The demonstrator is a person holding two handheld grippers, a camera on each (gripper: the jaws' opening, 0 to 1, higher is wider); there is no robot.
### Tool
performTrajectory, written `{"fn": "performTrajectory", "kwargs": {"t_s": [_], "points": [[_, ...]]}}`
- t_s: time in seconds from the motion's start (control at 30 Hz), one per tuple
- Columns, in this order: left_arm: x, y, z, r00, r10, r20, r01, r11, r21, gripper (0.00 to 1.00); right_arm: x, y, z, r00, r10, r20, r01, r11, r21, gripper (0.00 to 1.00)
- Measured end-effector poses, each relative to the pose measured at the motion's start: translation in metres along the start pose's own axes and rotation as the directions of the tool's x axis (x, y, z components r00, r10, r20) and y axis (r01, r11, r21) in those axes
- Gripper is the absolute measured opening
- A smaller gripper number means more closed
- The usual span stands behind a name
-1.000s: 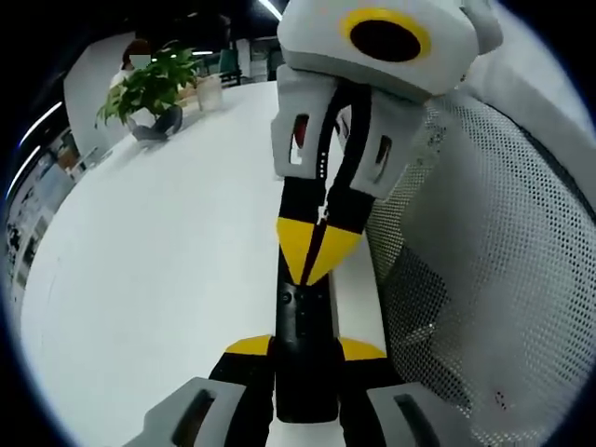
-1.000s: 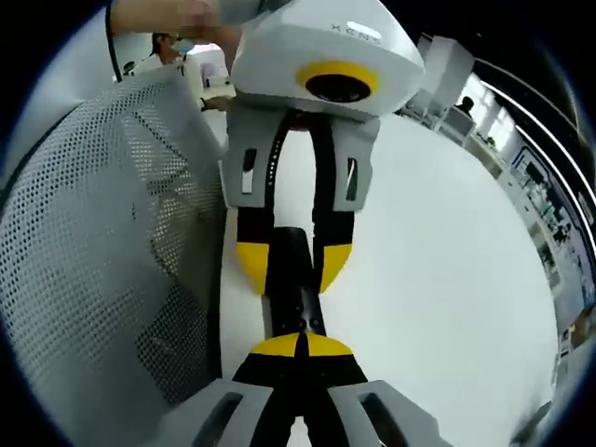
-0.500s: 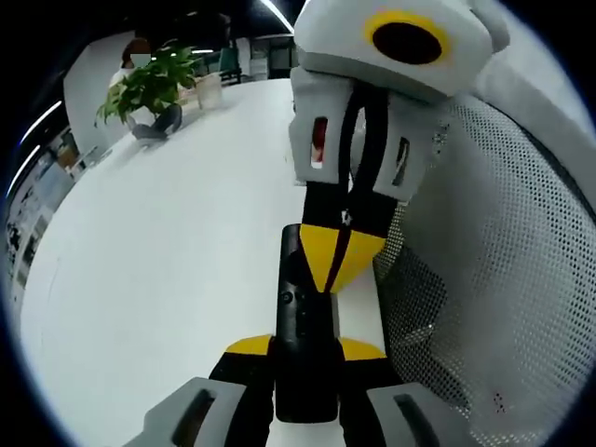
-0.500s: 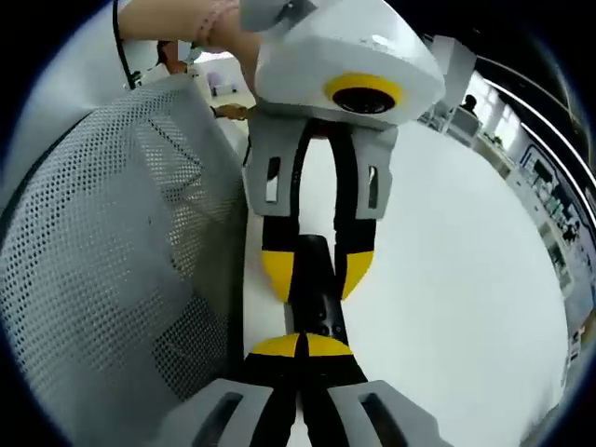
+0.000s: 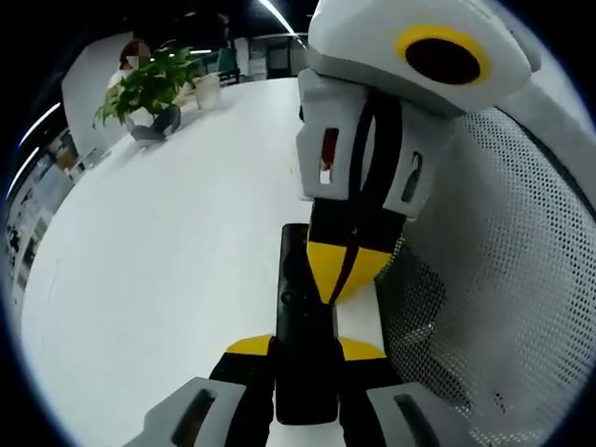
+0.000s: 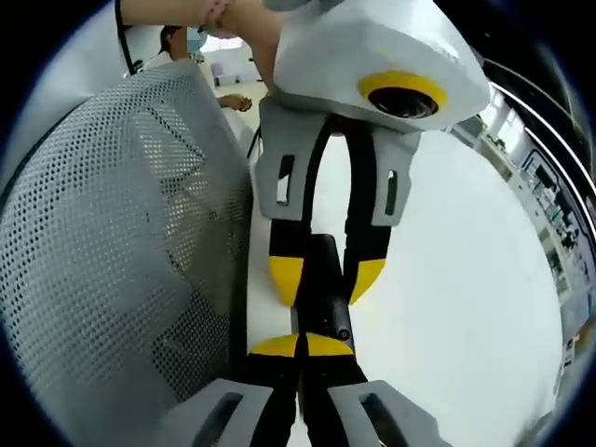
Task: Press the specified remote control buttons in sequence, fully releasing each button before pressing the next.
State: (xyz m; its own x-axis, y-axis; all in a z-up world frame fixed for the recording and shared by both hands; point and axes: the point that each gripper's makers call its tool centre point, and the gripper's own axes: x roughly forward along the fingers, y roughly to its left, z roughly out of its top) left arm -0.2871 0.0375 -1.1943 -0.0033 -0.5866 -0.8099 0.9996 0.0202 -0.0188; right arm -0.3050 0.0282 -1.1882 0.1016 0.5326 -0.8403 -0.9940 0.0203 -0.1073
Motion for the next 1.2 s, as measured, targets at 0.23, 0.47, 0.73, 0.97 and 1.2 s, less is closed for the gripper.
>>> {"fn": "performTrajectory", "kwargs": {"t_s": [0.23,0.47,0.73,0.97,1.2], "points": [[0.000,-0.001,0.000,1.000,0.001,-0.002,-0.001,1.000,-0.001,0.23,-0.010,-0.009,0.000,0.999,-0.003,0.046,-0.003,0.993,0.121,0.00],[0.000,-0.001,0.000,1.000,0.001,-0.004,-0.001,1.000,-0.002,0.23,-0.005,-0.016,0.001,1.000,-0.005,0.024,0.003,0.994,0.108,0.00],[-0.001,-0.001,0.000,1.000,-0.002,-0.001,0.002,1.000,-0.001,0.23,-0.003,-0.015,0.001,1.000,-0.011,0.002,0.011,0.997,0.073,0.00],[-0.001,-0.001,0.000,1.000,-0.009,-0.010,0.009,1.000,0.005,0.23,0.000,-0.016,0.002,0.997,-0.066,-0.038,0.065,0.997,-0.037,0.00],[-0.001,-0.001,0.000,1.000,-0.012,-0.019,0.012,1.000,0.014,0.23,0.000,-0.021,0.003,0.998,-0.046,-0.045,0.047,0.999,0.017,0.00]]}}
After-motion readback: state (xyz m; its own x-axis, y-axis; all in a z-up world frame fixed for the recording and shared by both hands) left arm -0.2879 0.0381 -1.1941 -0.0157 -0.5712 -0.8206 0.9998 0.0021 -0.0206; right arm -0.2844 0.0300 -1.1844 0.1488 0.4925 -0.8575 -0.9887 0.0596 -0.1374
